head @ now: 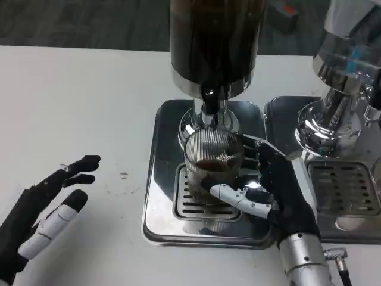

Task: Grasp the cup under the faucet to collect the drink, then remove the cup.

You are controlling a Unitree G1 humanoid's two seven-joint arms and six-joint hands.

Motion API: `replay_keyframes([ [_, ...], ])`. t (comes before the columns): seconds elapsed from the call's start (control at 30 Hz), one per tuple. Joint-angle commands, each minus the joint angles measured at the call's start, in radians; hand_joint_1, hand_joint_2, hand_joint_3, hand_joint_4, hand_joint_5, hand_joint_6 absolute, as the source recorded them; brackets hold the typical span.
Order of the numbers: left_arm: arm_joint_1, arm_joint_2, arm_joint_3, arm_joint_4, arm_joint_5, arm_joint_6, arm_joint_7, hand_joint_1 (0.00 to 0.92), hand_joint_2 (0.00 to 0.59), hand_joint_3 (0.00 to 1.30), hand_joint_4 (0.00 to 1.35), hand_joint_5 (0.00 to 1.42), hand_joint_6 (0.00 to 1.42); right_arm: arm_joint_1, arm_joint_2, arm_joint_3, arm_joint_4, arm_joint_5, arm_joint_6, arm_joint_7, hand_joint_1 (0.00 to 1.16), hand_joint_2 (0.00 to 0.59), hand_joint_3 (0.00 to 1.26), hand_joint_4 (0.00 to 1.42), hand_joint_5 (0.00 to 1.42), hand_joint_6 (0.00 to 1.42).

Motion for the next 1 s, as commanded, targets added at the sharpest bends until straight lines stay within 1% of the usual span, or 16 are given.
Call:
replay_keyframes([
  [0.03,-0.003,-0.005,-0.007,0.01,-0.003,0.006,-0.012,0.0,0.144,0.24,0.21,0.27,0.14,-0.001,0.014,-0.005,-0.016,0.003,-0.054,-0.022,0.98,0.218,0.46,0.56,0.5,0.63],
  [0.23,-0.008,-0.003,-0.006,0.017,0.002,0.003,-0.012,0.0,0.144,0.24,0.2,0.27,0.13,0.006,0.009,-0.003,-0.03,-0.011,-0.06,-0.038,0.95,0.216,0.46,0.57,0.53,0.64],
  [0.33,-0.008,0.003,-0.002,0.011,0.032,-0.002,0.01,0.0,0.146,0.22,0.12,0.19,0.07,0.012,-0.017,0.015,-0.06,-0.083,-0.066,-0.062,0.95,0.215,0.46,0.57,0.53,0.65],
  [0.4,-0.007,0.011,0.001,0.003,0.064,-0.004,0.029,0.0,0.146,0.19,0.06,0.15,0.02,0.021,-0.025,0.024,-0.077,-0.106,-0.063,-0.061,0.95,0.217,0.46,0.57,0.53,0.66],
  [0.5,-0.008,0.02,0.003,-0.006,0.122,-0.015,0.067,0.0,0.148,0.17,0.0,0.13,0.0,0.034,-0.02,0.026,-0.077,-0.095,-0.059,-0.05,0.94,0.219,0.46,0.57,0.53,0.66],
  [0.73,-0.006,0.018,-0.004,-0.002,0.139,-0.008,0.078,0.0,0.148,0.14,0.0,0.1,0.0,0.043,-0.01,0.016,-0.089,-0.08,-0.06,-0.056,0.94,0.221,0.46,0.57,0.53,0.67],
  [0.8,-0.003,0.029,-0.003,-0.014,0.167,-0.006,0.09,0.0,0.148,0.1,0.0,0.07,0.0,0.047,-0.01,0.014,-0.094,-0.074,-0.058,-0.051,0.94,0.221,0.46,0.57,0.53,0.67],
  [0.9,0.002,0.055,-0.002,-0.045,0.24,0.001,0.122,0.0,0.137,0.01,0.0,0.01,0.0,0.061,-0.01,0.015,-0.109,-0.062,-0.056,-0.042,0.94,0.221,0.46,0.58,0.53,0.68],
  [0.93,0.005,0.066,-0.001,-0.06,0.275,0.003,0.14,0.0,0.136,0.0,0.0,0.0,0.0,0.068,-0.011,0.015,-0.116,-0.058,-0.055,-0.039,0.93,0.221,0.46,0.58,0.54,0.69],
  [1.0,0.018,0.095,0.001,-0.112,0.383,0.019,0.194,0.0,0.121,0.0,0.0,0.0,0.0,0.083,-0.014,0.015,-0.136,-0.051,-0.053,-0.032,0.93,0.221,0.46,0.58,0.55,0.69],
])
